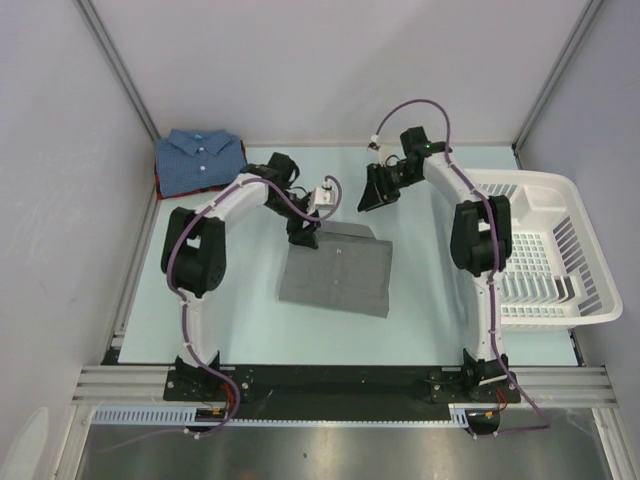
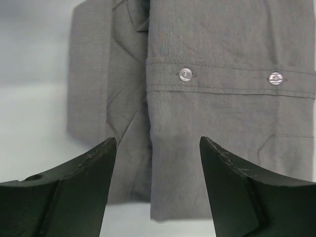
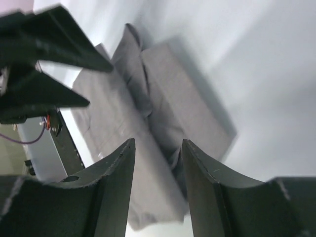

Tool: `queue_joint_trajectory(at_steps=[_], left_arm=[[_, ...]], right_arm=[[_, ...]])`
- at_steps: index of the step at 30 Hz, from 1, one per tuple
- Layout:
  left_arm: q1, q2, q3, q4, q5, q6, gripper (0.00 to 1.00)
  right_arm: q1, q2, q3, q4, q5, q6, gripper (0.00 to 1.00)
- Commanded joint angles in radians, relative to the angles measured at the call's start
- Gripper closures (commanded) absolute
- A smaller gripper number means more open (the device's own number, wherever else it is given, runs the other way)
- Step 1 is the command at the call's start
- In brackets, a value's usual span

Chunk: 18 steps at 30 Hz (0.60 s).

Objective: Fold and stack the long sleeve shirts
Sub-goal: Fold the shirt

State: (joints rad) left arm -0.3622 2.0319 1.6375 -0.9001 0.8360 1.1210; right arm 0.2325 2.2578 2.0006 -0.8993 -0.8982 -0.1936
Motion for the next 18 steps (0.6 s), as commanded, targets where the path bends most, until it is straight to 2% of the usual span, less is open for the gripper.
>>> queue_joint_trajectory(at_steps=[1, 6, 10, 15, 18], left_arm=[[-0.032, 0.045, 0.084, -0.017, 0.003, 0.099, 0.27], [-0.047, 0.097, 0.136, -0.023, -0.002, 0.031, 0.33], [-0.067, 0.112, 0.156, -0.101, -0.003, 0.078, 0.38], [-0.086, 0.149, 0.193, -0.212, -0.017, 0.091, 0.37], [-0.090, 0.156, 0.193, -0.227, -0.017, 0.082, 0.40]], right_arm=[[0.037, 0.106, 0.101, 0.108, 0.001, 0.103, 0.52], [0.037, 0.198, 0.177, 0.214, -0.045, 0.189, 0.58], [0.041, 0.235, 0.144, 0.254, -0.076, 0.240, 0.61], [0.053, 0.227, 0.069, 0.276, -0.079, 0.221, 0.50], [0.056, 0.232, 0.050, 0.292, -0.076, 0.226, 0.43]])
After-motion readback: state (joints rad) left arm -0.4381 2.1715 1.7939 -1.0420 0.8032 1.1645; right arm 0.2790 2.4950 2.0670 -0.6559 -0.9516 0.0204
